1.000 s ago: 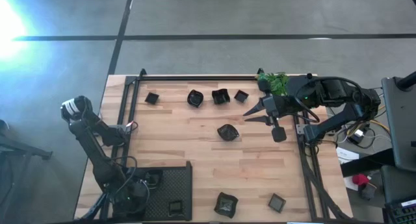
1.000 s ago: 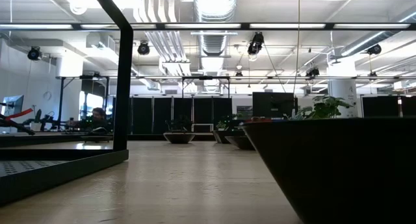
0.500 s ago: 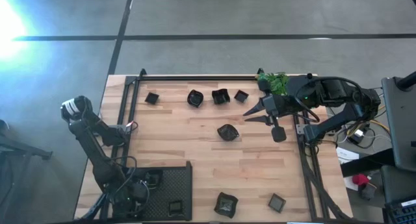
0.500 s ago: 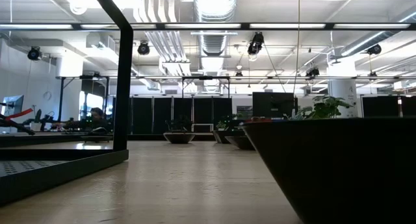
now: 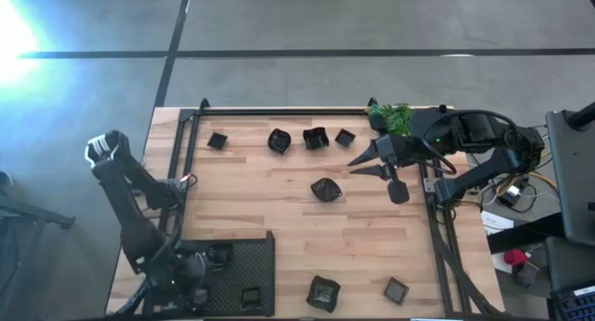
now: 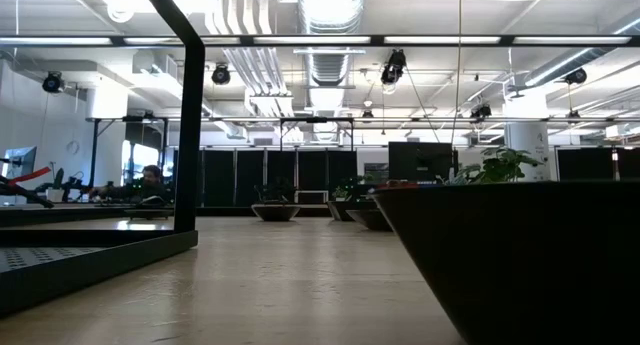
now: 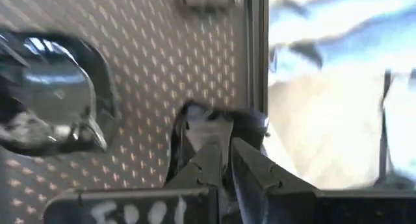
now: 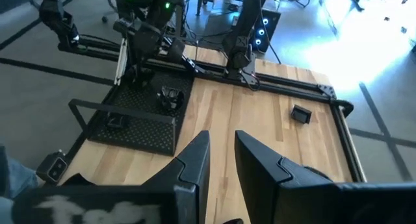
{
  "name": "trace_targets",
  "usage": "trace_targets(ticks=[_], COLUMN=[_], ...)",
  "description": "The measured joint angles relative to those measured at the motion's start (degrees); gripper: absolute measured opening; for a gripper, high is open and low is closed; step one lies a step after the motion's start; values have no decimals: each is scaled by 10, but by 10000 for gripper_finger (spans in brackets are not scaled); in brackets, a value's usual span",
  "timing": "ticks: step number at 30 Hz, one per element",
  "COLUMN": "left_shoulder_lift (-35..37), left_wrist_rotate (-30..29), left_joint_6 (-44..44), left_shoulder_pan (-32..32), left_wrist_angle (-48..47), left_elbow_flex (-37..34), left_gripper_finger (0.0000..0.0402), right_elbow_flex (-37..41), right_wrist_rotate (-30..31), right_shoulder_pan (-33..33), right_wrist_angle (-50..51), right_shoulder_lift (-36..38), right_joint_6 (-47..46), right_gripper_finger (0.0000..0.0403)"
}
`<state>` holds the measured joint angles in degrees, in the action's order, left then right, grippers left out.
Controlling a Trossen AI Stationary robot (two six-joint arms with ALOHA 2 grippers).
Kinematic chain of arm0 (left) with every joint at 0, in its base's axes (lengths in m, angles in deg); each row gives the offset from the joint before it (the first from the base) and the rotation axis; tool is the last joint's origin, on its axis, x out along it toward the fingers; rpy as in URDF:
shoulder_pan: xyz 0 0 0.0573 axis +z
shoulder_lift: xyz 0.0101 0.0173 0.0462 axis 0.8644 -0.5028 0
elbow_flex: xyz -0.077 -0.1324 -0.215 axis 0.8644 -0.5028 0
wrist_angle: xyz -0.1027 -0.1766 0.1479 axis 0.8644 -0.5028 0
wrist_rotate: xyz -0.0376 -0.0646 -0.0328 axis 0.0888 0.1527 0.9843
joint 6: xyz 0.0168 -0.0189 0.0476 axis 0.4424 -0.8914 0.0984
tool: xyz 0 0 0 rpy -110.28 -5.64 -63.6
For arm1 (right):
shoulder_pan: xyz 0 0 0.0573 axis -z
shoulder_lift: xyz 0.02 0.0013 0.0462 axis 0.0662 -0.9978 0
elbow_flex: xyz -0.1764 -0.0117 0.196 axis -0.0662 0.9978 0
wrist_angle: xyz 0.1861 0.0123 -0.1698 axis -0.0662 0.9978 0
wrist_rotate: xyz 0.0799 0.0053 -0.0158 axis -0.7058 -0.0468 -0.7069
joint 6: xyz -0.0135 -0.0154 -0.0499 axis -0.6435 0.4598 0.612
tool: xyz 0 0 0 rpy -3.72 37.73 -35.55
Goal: Pick & Place Mini shaped plates
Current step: Stack the black leaf-shaped plate on the black leaf-shaped plate on the shelf
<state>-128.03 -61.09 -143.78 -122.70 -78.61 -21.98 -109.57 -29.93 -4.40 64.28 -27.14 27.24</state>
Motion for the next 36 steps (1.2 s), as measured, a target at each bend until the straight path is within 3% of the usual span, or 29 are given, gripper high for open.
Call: trace_targets(ticks=[9, 13, 28, 36], left_shoulder_lift=[57, 76, 85, 85], left_wrist_rotate=[-268, -336, -334, -332], left_joint_6=[-61, -66, -61, -31], left_shoulder_pan=[29, 71, 354, 442], left_wrist_angle=[-50, -61, -64, -64], left_elbow_flex=[30, 32, 32, 32], left_gripper_finger=[28, 28, 28, 28], right_elbow_flex=[5, 13, 75, 142], right_wrist_rotate=[2, 4, 3, -2], right_shoulder_pan=[8, 23, 89, 146], right_wrist_angle=[8, 25, 40, 34], right_shoulder_lift=[0, 0, 0, -3], right_joint_6=[-59, -79, -102, -127], right_gripper_finger=[68, 68, 68, 68])
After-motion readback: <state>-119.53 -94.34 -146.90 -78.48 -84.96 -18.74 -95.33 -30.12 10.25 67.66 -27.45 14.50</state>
